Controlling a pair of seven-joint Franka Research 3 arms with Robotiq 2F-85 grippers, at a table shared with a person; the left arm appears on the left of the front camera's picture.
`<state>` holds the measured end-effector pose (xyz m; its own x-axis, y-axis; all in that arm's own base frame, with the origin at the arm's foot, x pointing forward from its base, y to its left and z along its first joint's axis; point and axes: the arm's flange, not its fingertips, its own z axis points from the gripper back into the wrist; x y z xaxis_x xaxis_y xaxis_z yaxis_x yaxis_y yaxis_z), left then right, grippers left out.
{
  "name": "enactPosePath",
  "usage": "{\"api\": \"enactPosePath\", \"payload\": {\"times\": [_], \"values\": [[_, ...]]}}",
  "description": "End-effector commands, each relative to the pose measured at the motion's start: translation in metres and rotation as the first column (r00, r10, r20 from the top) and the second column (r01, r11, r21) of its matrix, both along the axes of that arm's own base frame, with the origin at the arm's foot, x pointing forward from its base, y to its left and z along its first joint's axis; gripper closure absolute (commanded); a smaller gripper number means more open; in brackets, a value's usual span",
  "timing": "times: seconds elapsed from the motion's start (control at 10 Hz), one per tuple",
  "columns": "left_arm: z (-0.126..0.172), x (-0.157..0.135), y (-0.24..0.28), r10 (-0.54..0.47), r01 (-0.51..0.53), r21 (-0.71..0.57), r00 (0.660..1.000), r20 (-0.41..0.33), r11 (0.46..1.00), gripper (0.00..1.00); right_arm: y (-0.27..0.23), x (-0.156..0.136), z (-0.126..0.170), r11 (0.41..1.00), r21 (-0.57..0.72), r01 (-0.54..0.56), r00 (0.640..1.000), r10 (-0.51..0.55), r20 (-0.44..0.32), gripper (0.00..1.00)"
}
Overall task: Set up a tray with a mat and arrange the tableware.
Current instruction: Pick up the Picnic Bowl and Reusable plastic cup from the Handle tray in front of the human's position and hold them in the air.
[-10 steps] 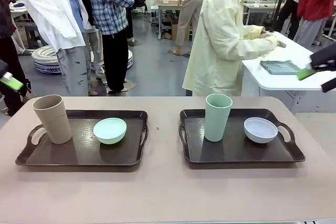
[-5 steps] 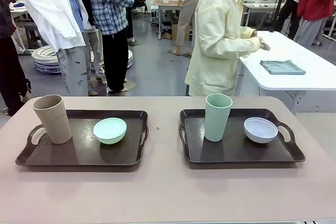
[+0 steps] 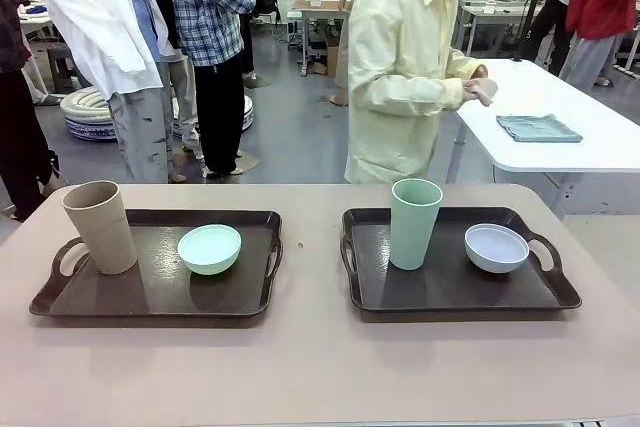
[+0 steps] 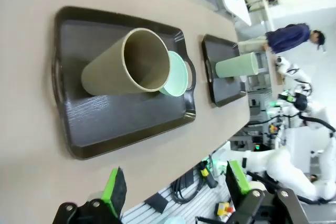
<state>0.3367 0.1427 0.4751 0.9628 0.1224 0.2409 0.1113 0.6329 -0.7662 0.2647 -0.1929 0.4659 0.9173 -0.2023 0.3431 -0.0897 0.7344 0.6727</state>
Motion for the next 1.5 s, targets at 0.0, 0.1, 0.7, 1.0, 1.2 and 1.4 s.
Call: {"api": "enactPosePath", "payload": {"times": [0.0,0.1,0.7,1.0,1.2,1.4], "values": [[-0.0041,-0.0013,0.0064,0.022,-0.022,-0.028,1.000,-0.019,0.999,0.00,-0.0003,-0.0039,0.0049,1.000,-0.003,-0.008,1.000,0.008,0.012,0.00],[-0.0041,-0.0013,0.0064,0.022,-0.022,-0.028,1.000,-0.019,0.999,0.00,-0.0003,-0.0039,0.0049,1.000,-0.003,-0.008,1.000,0.008,0.012,0.00],[-0.0041,-0.0013,0.0064,0.022,-0.022,-0.028,1.000,-0.019,0.999,0.00,-0.0003,-0.0039,0.0049,1.000,-0.003,-0.008,1.000,0.008,0.012,0.00],[-0.0041,-0.0013,0.0064,0.022,-0.022,-0.028,1.000,-0.019,0.999,0.00,-0.0003,-0.0039,0.0049,1.000,-0.003,-0.008,1.000,0.008,0.012,0.00],[-0.0041,-0.0013,0.0064,0.022,-0.022,-0.028,1.000,-0.019,0.999,0.00,-0.0003,-0.0039,0.0049,1.000,-0.003,-0.008,1.000,0.008,0.012,0.00],[-0.0041,-0.0013,0.0064,0.022,-0.022,-0.028,1.000,-0.019,0.999,0.00,-0.0003,-0.0039,0.0049,1.000,-0.003,-0.008,1.000,0.008,0.012,0.00]]}}
